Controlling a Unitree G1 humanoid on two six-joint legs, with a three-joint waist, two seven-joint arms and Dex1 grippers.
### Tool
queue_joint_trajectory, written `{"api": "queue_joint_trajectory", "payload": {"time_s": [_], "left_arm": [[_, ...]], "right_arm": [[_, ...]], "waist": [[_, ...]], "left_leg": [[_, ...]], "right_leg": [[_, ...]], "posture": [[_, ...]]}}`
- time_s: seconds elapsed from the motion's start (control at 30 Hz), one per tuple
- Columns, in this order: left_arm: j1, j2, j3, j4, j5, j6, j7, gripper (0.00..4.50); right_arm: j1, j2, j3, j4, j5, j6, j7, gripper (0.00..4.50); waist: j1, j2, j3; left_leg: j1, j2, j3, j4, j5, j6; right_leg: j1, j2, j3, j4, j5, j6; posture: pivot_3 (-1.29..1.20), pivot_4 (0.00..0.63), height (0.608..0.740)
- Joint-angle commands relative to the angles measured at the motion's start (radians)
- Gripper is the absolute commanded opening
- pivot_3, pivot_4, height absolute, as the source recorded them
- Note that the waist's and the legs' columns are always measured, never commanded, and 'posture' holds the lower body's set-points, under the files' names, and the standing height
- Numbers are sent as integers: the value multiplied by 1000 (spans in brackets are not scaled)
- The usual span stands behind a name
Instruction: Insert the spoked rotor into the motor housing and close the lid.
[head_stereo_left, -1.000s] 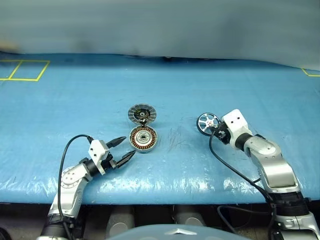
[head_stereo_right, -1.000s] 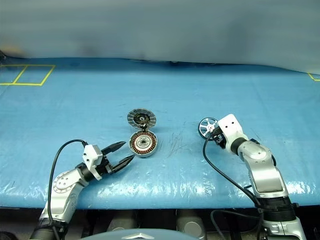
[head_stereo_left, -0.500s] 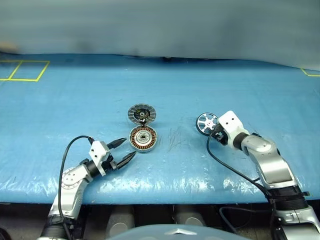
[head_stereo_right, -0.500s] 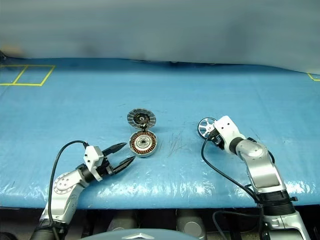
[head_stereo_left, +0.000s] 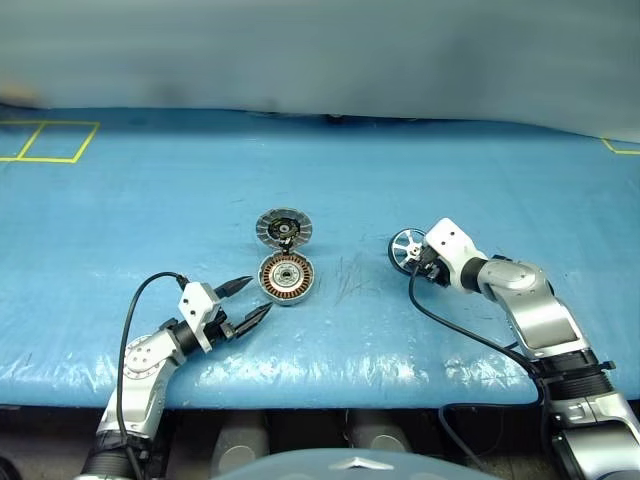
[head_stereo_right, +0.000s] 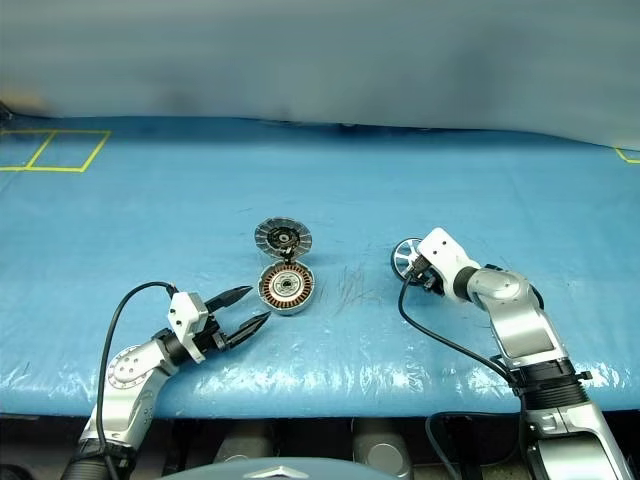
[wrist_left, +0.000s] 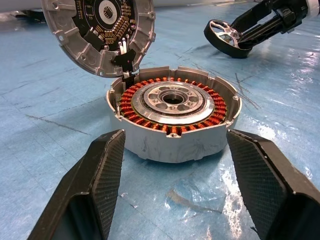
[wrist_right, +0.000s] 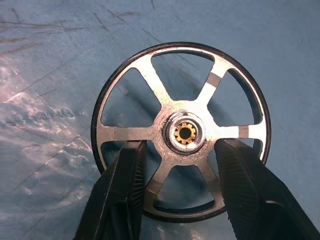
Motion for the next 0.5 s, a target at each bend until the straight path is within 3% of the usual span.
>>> {"api": "queue_joint_trajectory", "payload": {"time_s": [0.03, 0.17, 0.33, 0.5], "left_arm": [[6, -6, -1, -18, 1, -17, 4, 3420], [11, -7, 0, -20, 0, -16, 5, 3420], [17, -7, 1, -23, -4, -18, 1, 3420], [14, -8, -1, -17, -14, -15, -15, 3420]], "right_arm": [[22, 19, 6, 18, 29, 11, 27, 1627], [45, 43, -37, -18, 59, 4, 3, 1627], [102, 114, -121, -144, 214, -17, 53, 1627], [144, 130, -81, -248, 272, -44, 111, 1627]], "waist": [[0, -1, -1], [0, -1, -1], [0, -1, 0], [0, 1, 0]], "left_leg": [[0, 0, 0, 0, 0, 0], [1, 0, 0, 0, 0, 0], [0, 0, 0, 0, 0, 0], [-1, 0, 0, 0, 0, 0]], "right_leg": [[0, 0, 0, 0, 0, 0], [1, 0, 0, 0, 0, 0], [0, 0, 0, 0, 0, 0], [-1, 0, 0, 0, 0, 0]], "posture": [[0, 150, 740], [0, 150, 740], [0, 150, 740], [0, 150, 740]]}}
